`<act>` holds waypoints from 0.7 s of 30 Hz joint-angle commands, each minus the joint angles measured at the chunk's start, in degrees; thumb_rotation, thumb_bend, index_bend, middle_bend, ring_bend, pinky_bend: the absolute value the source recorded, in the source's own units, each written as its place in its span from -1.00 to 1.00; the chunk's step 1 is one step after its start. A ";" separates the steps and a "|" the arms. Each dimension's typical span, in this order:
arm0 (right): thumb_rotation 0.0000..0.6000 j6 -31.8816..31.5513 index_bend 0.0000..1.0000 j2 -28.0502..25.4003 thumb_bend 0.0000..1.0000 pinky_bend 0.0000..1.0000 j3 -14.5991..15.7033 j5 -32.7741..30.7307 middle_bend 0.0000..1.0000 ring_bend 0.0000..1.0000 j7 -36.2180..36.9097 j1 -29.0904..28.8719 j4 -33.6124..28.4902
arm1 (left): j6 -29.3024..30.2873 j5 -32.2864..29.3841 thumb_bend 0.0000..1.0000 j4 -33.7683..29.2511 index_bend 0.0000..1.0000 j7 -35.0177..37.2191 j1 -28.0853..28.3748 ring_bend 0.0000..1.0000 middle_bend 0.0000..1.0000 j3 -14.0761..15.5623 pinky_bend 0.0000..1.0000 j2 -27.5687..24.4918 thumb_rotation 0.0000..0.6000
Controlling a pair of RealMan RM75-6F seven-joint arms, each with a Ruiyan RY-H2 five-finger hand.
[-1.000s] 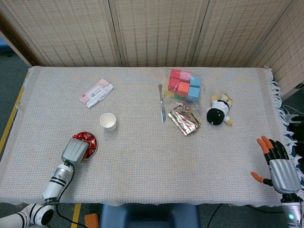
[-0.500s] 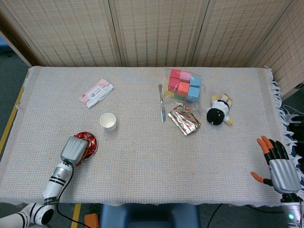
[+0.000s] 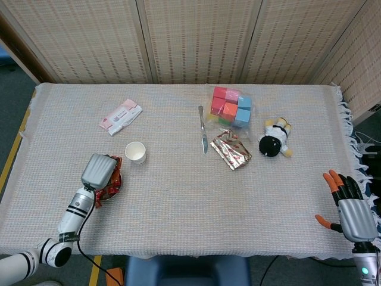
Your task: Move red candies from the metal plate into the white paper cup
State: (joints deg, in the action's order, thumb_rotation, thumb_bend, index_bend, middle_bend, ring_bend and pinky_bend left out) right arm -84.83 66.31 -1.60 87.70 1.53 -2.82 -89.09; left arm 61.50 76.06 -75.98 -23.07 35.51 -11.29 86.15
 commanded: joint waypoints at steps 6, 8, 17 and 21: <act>1.00 1.07 -1.00 0.23 -0.91 -1.00 -0.33 -1.08 -1.00 -1.00 -0.37 -0.38 0.32 | -2.20 -2.65 0.33 -0.39 0.47 -0.39 4.75 0.28 0.42 -4.00 1.00 0.56 1.00; 1.00 1.19 -1.00 0.30 -0.91 -1.00 -0.45 -1.35 -1.00 -1.00 -0.51 -0.42 0.36 | -2.39 -2.81 0.33 0.45 0.47 0.00 5.95 0.28 0.42 -4.62 1.00 1.55 1.00; 1.00 1.41 -1.00 0.29 -0.91 -1.00 -0.70 -2.14 -1.00 -1.00 -0.69 -0.37 0.48 | -5.88 -4.62 0.32 9.05 0.47 0.48 11.01 0.28 0.42 -5.04 1.00 7.46 1.00; 1.00 1.07 -1.00 0.10 -0.91 -1.00 -0.89 -2.46 -1.00 -1.00 -0.40 -0.15 0.57 | -6.20 -4.21 0.32 12.76 0.47 1.22 12.32 0.28 0.42 -4.62 1.00 9.29 1.00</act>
State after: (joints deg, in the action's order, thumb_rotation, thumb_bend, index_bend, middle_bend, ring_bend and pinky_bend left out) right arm -83.74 66.42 -2.48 85.26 1.10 -2.99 -88.53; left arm 55.64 71.80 -64.59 -22.34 46.98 -16.09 94.38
